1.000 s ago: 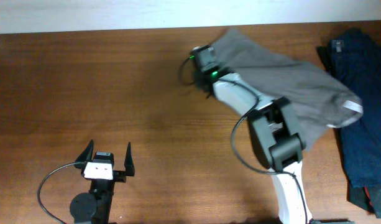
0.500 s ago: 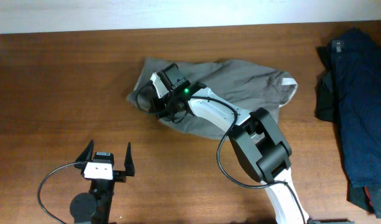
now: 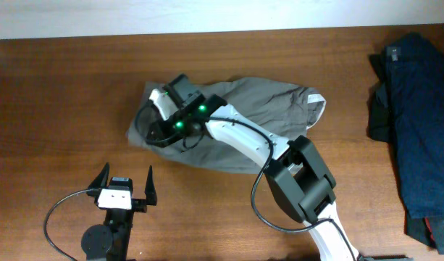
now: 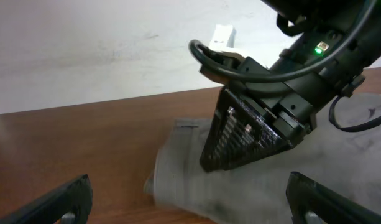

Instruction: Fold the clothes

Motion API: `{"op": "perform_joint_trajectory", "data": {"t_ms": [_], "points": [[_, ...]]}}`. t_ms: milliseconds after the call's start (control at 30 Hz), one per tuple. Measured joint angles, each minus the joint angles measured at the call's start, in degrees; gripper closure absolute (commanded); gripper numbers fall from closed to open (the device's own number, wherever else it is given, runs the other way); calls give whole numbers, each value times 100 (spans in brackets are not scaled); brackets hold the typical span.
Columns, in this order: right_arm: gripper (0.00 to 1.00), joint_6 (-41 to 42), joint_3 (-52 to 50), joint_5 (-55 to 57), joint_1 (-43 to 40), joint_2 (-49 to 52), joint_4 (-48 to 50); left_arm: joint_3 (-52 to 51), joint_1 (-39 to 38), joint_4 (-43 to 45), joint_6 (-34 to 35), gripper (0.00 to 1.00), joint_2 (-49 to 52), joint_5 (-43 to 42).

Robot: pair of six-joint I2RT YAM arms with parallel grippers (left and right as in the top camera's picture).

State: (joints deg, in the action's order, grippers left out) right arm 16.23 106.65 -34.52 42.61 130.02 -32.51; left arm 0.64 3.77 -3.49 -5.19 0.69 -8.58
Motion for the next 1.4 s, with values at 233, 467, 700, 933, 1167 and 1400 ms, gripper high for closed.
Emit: {"op": "perform_joint_trajectory", "data": {"t_ms": [233, 467, 700, 933, 1167, 1400], "points": [[12, -160, 1091, 1464, -234, 0, -1554, 0, 0, 0, 0, 1, 0, 0], [2, -271, 2529, 2929, -1534, -114, -3526, 0, 0, 0, 0, 1, 0, -2], [0, -590, 2588, 2841, -3484, -177, -4994, 0, 0, -2, 0, 1, 0, -2], [1, -1897, 2367, 1604, -4878, -179, -6146, 0, 0, 0, 0, 1, 0, -2], [1, -2409, 1318, 1088, -5119, -181, -5718, 0, 0, 0, 0, 1, 0, -2], [1, -2516, -4, 568, -5121, -181, -4933, 0, 0, 0, 0, 1, 0, 0]]}}
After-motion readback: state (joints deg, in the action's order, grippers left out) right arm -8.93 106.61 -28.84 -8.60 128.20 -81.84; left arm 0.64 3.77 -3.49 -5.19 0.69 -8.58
